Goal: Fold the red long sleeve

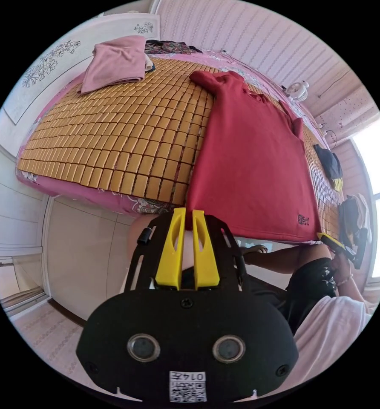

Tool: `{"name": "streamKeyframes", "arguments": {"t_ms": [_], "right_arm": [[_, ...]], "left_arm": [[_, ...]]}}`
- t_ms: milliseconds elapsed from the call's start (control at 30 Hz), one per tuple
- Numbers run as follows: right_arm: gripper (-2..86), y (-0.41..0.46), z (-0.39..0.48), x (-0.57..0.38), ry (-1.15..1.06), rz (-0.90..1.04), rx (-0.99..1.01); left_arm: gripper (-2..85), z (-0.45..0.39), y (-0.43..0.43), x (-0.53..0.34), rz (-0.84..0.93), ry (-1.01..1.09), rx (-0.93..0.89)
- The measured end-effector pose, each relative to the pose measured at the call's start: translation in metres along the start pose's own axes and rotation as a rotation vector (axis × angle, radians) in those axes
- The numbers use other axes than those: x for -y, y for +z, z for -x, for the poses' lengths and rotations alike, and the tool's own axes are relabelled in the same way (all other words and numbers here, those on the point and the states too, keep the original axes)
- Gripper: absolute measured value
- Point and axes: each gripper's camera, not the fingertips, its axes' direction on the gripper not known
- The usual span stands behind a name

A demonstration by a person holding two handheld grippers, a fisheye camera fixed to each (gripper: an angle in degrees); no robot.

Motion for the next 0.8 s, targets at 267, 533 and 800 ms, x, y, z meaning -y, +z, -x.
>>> {"name": "streamKeyframes", "arguments": {"t_ms": [267, 533, 800], "right_arm": [[2.9, -0.001, 0.011, -0.034, 0.042, -0.024, -0.024], [0.4, -0.011, 0.021, -0.079, 0.067, -0.075, -0.019], [-0.3, -0.035, 0.029, -0.134, 0.047, -0.222, 0.104]], "left_arm": [[1.2, -0.01, -0.045, -0.075, -0.223, -0.151, 0.051], [-0.9, -0.046, -0.073, -0.146, -0.304, -0.029, 0.093], [-1.0, -0.091, -0.103, -0.202, -0.449, 0.067, 0.114]]}}
